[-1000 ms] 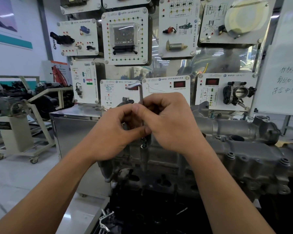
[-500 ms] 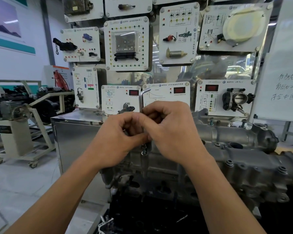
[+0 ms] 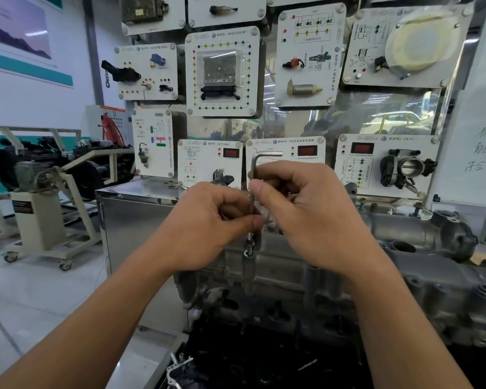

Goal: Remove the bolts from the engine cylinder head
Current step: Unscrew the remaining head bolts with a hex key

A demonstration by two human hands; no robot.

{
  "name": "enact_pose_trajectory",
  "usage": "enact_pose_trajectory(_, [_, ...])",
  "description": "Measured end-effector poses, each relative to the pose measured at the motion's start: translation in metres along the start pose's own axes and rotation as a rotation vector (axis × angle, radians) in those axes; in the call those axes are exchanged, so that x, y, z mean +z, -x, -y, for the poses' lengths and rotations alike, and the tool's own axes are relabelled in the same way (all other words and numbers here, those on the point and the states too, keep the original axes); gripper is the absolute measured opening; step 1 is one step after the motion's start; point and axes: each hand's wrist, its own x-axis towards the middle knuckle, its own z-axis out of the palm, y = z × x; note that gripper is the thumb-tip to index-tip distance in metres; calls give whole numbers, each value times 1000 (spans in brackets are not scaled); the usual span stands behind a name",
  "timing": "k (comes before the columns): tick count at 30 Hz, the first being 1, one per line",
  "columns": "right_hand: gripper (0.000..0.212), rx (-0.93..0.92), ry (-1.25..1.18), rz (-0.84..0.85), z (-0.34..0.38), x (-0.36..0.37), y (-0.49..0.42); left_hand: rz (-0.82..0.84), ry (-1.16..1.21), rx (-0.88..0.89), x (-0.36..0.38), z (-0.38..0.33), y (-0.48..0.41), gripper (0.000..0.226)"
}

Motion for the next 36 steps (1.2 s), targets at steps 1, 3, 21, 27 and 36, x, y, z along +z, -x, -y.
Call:
enact_pose_trajectory(1, [10, -1, -32, -37, -1, 0, 0, -18, 16, -8, 0, 0, 0, 12])
enact_pose_trajectory(3, [4, 27, -105, -72, -5, 5, 0, -54, 51, -28, 2, -1, -1, 17])
enact_pose_trajectory(21, [19, 69, -125, -178, -10, 1, -7, -139, -90, -78, 12, 6, 18, 23])
enact_pose_trajectory(27, [21, 92, 51, -35, -13, -54, 6, 19, 37, -14, 27, -14, -3, 27])
enact_pose_trajectory(36, [22, 77, 161, 129, -15, -70, 25, 162, 111, 81, 51, -18, -15, 18])
